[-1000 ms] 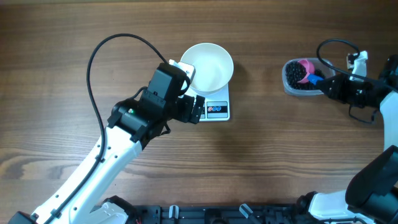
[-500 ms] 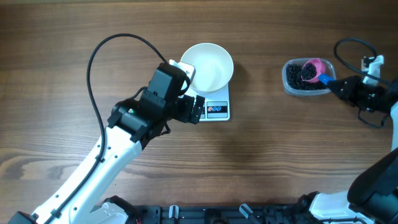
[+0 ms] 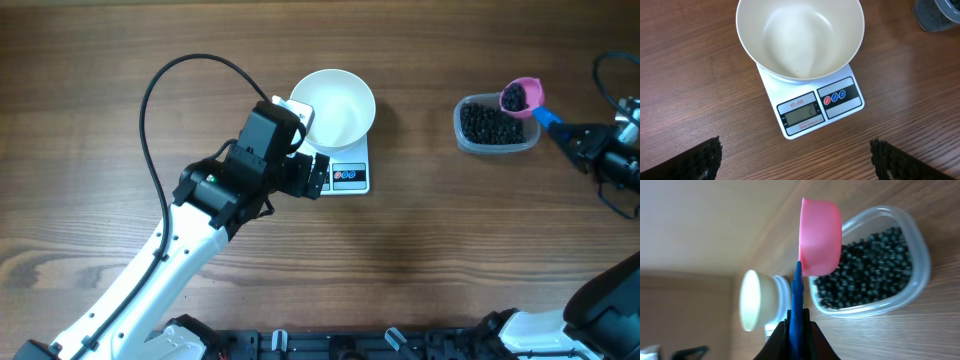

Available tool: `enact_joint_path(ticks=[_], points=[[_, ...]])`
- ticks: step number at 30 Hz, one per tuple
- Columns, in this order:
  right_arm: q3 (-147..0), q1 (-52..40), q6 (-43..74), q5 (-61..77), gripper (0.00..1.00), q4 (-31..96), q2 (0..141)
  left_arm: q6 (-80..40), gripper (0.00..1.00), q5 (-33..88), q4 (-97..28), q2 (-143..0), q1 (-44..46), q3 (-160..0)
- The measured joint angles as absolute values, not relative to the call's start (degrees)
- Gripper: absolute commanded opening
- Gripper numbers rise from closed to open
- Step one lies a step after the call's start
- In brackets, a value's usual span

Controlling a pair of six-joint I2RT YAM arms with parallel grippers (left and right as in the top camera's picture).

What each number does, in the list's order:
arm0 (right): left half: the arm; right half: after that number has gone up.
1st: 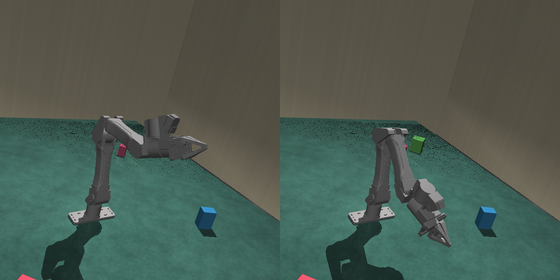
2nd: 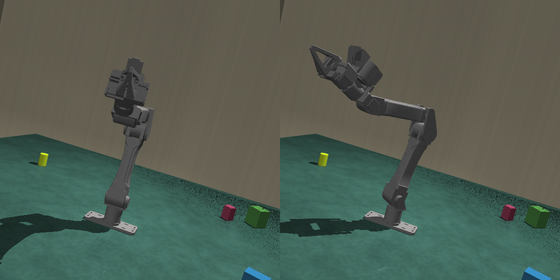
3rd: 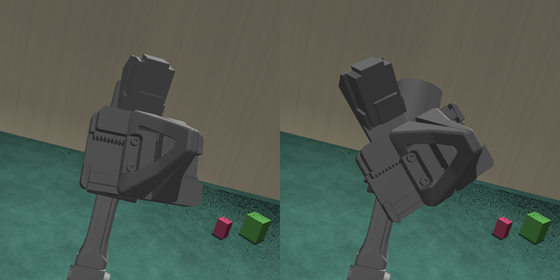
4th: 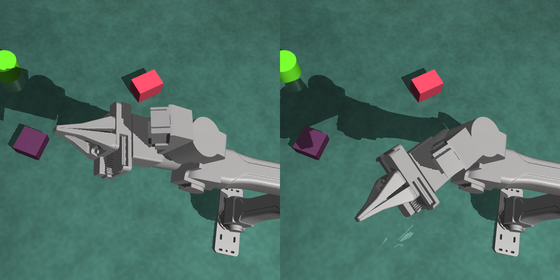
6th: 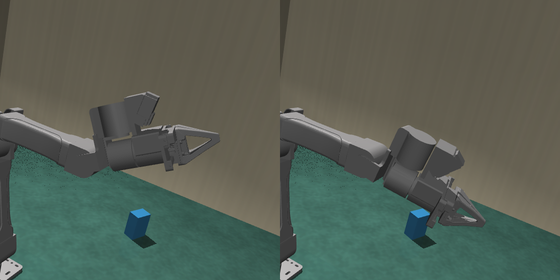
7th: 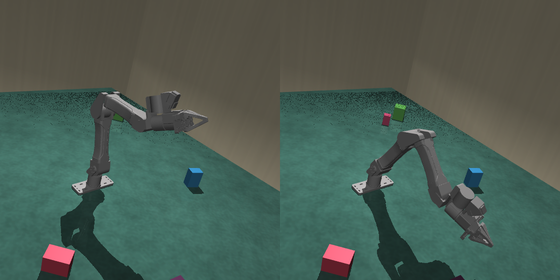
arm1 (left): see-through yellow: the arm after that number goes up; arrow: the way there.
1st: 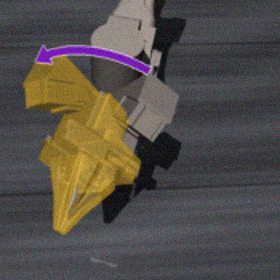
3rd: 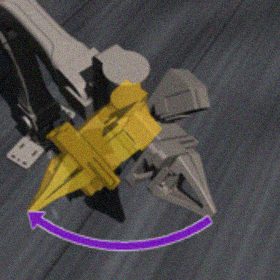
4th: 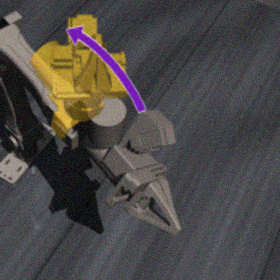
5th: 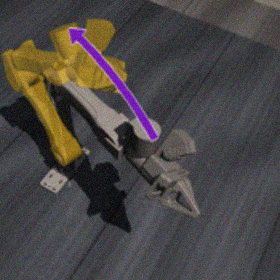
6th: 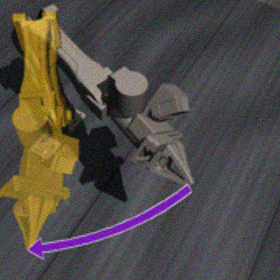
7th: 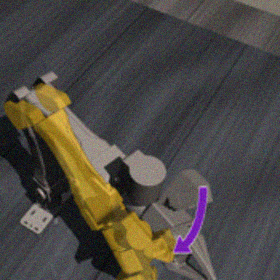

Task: Scoop item into bowl and weigh 150g on scale
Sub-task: 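Lift the filled scoop and carry it left over the white bowl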

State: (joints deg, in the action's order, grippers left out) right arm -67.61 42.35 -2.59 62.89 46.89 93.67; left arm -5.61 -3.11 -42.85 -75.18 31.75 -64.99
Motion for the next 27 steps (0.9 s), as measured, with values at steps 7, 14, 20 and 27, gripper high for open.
enact_joint_path(ticks=[7,14,20,27], points=[[-67.6,42.4,0.0,71.4,0.04,46.9,93.7,-5.6,1.0,-3.1,-42.9,-75.2,31.7,-65.0],[-67.6,37.8,4.8,74.6,0.04,46.4,93.7,-5.6,1.0,-3.1,-42.9,-75.2,31.7,-65.0],[-67.6,29.4,9.0,75.5,0.04,42.4,93.7,-5.6,1.0,-3.1,-42.9,-75.2,31.7,-65.0],[-67.4,16.8,15.4,76.0,0.04,31.4,93.7,-5.6,1.0,-3.1,-42.9,-75.2,31.7,-65.0]])
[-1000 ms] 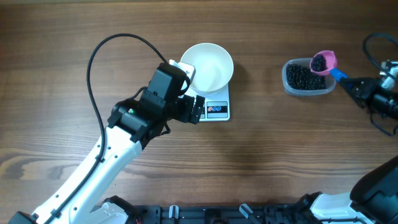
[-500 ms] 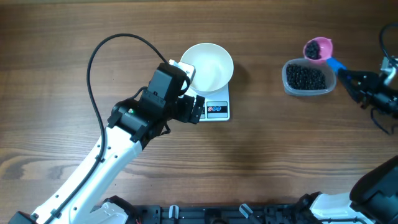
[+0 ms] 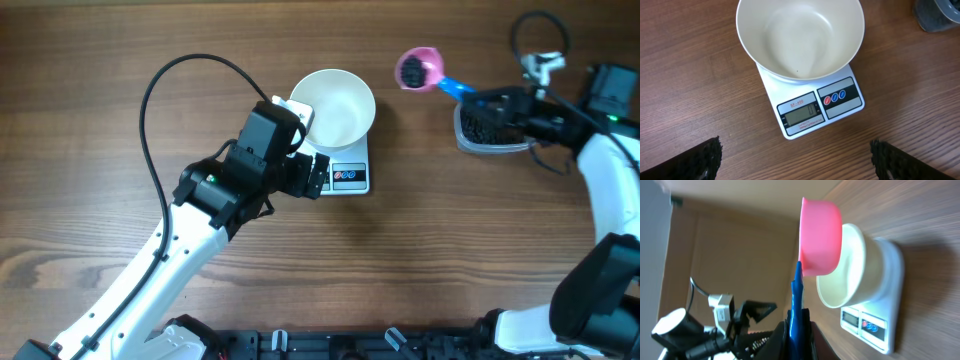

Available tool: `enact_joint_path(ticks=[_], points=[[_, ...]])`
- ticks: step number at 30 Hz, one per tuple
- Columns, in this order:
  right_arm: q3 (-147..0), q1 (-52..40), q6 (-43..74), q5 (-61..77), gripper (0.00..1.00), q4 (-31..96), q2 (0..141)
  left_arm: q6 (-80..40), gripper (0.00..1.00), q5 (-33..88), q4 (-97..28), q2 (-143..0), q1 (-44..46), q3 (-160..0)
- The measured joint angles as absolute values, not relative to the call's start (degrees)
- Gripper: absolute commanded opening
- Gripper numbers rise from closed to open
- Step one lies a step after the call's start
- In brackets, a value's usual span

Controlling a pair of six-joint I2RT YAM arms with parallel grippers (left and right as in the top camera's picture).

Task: Scoop item into bowl and weigh 150g on scale
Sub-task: 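Lift the filled scoop and carry it left over the white bowl, then tilt the scoop with the right gripper to pour beans into bowl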

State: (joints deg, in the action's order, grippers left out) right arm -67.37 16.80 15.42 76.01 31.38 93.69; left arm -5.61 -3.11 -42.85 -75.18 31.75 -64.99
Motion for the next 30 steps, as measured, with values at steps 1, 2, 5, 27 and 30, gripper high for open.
enact_joint_path(ticks=[1,2,5,27,30], points=[[-67.4,15.1,16.6,75.8,0.04,29.9,93.7,-5.6,1.0,-3.1,-42.9,-75.2,31.7,-65.0],[-67.3,13.5,17.6,75.6,0.04,28.4,93.7,-5.6,1.0,-3.1,-42.9,-75.2,31.7,-65.0],[-67.2,9.1,19.6,73.4,0.04,24.8,93.7,-5.6,1.0,-3.1,-42.9,-75.2,31.7,-65.0],[-67.2,-7.4,3.5,42.0,0.04,21.8,87.9,-5.6,1.0,-3.1,-42.8,-75.2,31.7,-65.0],[-67.2,-9.1,0.4,38.2,0.04,22.0,85.0,-5.6,1.0,-3.1,-42.8,-75.2,31.7,-65.0]])
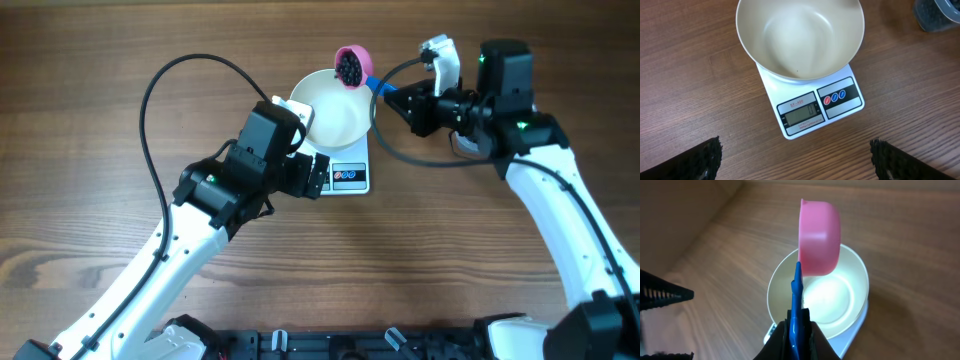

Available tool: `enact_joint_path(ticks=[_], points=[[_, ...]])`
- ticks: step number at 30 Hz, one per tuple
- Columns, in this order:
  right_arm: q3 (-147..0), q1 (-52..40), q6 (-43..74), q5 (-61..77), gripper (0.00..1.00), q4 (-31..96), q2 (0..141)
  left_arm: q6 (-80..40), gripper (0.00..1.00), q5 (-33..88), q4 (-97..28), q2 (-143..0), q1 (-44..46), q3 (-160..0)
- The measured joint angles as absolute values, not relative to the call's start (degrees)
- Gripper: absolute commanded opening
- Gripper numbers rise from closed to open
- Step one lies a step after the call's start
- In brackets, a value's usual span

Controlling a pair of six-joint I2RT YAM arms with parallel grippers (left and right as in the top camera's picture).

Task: Scoop item into bowl and weigh 150g on scale
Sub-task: 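Tilt the scoop with the right gripper to pour beans into bowl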

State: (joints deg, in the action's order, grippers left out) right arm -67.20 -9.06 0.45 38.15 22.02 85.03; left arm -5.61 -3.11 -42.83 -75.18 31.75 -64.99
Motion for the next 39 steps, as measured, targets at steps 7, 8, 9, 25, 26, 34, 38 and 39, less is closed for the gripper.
enact_joint_path(ticks=[7,8,9,25,26,34,38,39], points=[[-67.2,-13.8,-5.7,30.6,0.04,24.8,84.4,-5.6,1.0,-3.1,-42.8,-75.2,31.7,-65.0],[-67.2,-14.3,-6.4,29.3,0.04,25.3,84.4,-5.6,1.0,-3.1,-42.8,-75.2,31.7,-65.0],[-67.2,-14.8,-7.2,27.7,0.04,25.5,84.4,-5.6,1.0,-3.1,-42.9,-75.2,31.7,-65.0],[-67.2,-15.7,-24.0,21.3,0.04,24.8,84.4,-5.6,1.0,-3.1,-42.9,-75.2,31.7,-65.0],[-67.2,-15.7,-24.9,21.3,0.04,24.8,84.4,-5.6,1.0,-3.1,-42.9,-75.2,31.7,-65.0],[-67.2,-15.8,-31.2,21.1,0.04,23.2,84.4,-5.6,1.0,-3.1,-42.9,-75.2,31.7,-65.0],[-67.2,-16.5,-34.0,20.9,0.04,21.3,84.4,-5.6,1.0,-3.1,-42.8,-75.2,31.7,-65.0],[-67.2,-16.8,-34.5,20.9,0.04,20.9,84.4,-5.6,1.0,-3.1,-42.9,-75.2,31.7,-65.0]])
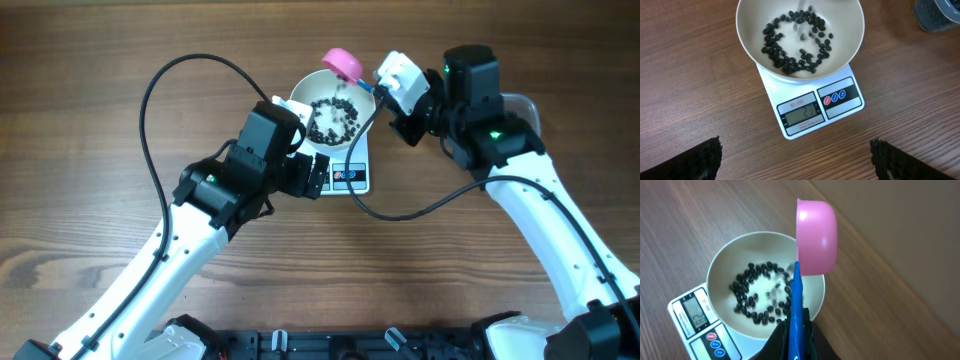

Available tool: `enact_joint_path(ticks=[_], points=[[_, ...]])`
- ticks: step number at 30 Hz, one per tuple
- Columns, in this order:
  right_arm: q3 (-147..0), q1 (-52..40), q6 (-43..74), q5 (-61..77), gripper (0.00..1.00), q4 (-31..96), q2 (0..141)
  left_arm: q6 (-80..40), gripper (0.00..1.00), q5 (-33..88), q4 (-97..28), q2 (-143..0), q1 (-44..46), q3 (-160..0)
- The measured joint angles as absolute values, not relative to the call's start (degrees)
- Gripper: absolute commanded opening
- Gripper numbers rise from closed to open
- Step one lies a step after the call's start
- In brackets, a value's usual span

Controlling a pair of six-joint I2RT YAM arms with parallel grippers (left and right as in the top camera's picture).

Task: Scoop item into bowl and weigh 150g on scale
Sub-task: 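Tilt the scoop with the right gripper to pour beans into bowl, then return the empty scoop with the right gripper to the bean container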

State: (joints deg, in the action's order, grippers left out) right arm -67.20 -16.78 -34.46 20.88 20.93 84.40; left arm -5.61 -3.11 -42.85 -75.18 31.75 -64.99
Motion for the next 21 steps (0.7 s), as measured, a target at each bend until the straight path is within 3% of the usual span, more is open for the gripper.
enact_joint_path(ticks=[8,16,21], points=[[-67.2,-17.1,-32.6,20.9,0.04,20.7,84.4,-5.6,1.0,-3.1,-42.8,-75.2,31.7,-65.0],[-67.2,-16.5,-13.5,20.7,0.04,18.5,84.3,-5.6,1.0,-3.1,-42.8,-75.2,31.7,-65.0],[-67.2,-8.7,-6.5,15.8,0.04,17.2,79.6,-5.6,1.0,-3.1,-42.9,-75.2,31.7,-65.0]])
